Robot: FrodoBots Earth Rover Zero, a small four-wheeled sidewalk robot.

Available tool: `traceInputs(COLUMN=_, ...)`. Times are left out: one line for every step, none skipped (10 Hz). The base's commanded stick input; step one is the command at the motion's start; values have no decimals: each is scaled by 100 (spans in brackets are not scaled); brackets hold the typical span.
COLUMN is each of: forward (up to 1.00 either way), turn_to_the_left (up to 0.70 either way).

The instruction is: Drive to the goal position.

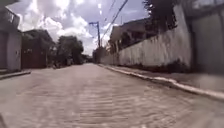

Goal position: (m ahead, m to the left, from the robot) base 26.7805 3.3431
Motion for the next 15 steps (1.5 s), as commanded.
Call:
traceInputs(forward=100, turn_to_the_left=0)
traceInputs(forward=100, turn_to_the_left=0)
traceInputs(forward=100, turn_to_the_left=0)
traceInputs(forward=100, turn_to_the_left=0)
traceInputs(forward=100, turn_to_the_left=0)
traceInputs(forward=100, turn_to_the_left=0)
traceInputs(forward=100, turn_to_the_left=0)
traceInputs(forward=100, turn_to_the_left=0)
traceInputs(forward=100, turn_to_the_left=0)
traceInputs(forward=100, turn_to_the_left=0)
traceInputs(forward=100, turn_to_the_left=0)
traceInputs(forward=100, turn_to_the_left=0)
traceInputs(forward=100, turn_to_the_left=0)
traceInputs(forward=100, turn_to_the_left=0)
traceInputs(forward=100, turn_to_the_left=0)
